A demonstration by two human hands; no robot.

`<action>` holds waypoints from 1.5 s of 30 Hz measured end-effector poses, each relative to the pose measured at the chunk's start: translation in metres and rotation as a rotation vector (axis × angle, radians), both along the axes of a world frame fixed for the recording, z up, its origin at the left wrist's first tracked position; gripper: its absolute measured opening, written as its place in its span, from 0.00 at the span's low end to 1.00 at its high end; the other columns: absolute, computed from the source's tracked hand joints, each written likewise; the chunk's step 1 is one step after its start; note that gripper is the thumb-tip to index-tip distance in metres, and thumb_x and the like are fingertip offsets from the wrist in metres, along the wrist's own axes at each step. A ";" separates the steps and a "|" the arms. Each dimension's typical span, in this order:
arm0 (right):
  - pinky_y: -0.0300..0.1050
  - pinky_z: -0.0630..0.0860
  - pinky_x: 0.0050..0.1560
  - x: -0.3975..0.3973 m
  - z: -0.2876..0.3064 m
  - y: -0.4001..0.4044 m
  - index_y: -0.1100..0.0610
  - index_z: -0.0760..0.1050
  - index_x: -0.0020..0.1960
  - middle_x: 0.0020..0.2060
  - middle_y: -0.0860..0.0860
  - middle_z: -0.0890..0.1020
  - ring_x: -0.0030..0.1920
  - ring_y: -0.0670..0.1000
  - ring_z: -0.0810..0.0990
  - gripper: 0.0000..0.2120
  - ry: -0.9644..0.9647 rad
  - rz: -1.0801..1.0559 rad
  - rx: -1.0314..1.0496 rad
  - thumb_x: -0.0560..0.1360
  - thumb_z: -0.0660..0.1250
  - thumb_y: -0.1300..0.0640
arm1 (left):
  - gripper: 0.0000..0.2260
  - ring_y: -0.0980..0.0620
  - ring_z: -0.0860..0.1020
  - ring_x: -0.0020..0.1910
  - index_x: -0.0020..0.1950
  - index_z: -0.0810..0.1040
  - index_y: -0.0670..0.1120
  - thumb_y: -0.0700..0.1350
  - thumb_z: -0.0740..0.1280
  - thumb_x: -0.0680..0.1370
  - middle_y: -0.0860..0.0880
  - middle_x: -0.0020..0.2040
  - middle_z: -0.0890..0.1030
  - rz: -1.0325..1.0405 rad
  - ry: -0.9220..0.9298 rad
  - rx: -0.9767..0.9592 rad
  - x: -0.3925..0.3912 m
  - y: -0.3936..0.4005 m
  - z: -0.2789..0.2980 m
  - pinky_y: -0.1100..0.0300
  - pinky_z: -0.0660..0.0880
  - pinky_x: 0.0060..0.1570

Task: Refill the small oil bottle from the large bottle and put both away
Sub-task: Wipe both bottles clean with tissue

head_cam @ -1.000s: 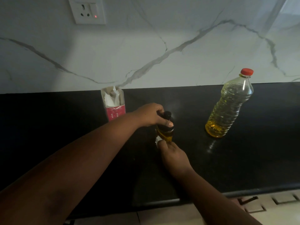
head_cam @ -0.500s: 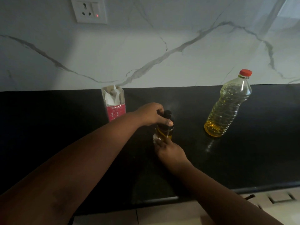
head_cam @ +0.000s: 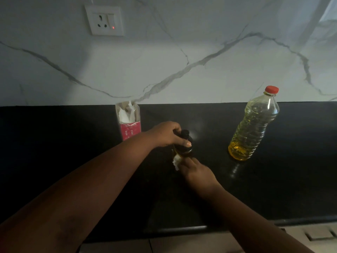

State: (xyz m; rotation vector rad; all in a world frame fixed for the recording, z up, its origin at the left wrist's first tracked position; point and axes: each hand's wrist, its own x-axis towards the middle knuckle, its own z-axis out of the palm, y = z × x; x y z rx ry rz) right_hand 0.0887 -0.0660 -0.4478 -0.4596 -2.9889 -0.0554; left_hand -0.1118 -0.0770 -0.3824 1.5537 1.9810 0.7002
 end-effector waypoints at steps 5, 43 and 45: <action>0.36 0.73 0.51 0.019 -0.003 0.024 0.52 0.74 0.62 0.58 0.48 0.73 0.52 0.44 0.74 0.11 0.194 -0.305 -0.307 0.80 0.62 0.54 | 0.18 0.55 0.78 0.44 0.44 0.77 0.55 0.63 0.78 0.65 0.53 0.45 0.79 0.018 -0.018 0.021 0.000 -0.003 -0.004 0.60 0.69 0.38; 0.49 0.79 0.45 -0.020 0.042 0.057 0.66 0.80 0.50 0.44 0.62 0.84 0.41 0.55 0.82 0.08 0.655 -0.475 -1.684 0.77 0.63 0.65 | 0.45 0.50 0.76 0.65 0.78 0.59 0.64 0.44 0.80 0.69 0.51 0.66 0.77 0.075 -0.047 -0.063 0.009 -0.031 0.019 0.47 0.73 0.67; 0.55 0.77 0.52 -0.021 0.041 0.057 0.68 0.79 0.51 0.47 0.65 0.83 0.45 0.59 0.80 0.11 0.665 -0.474 -1.711 0.78 0.63 0.61 | 0.45 0.48 0.73 0.69 0.78 0.58 0.63 0.44 0.79 0.70 0.48 0.70 0.75 0.085 -0.093 -0.070 0.007 -0.034 0.019 0.45 0.70 0.69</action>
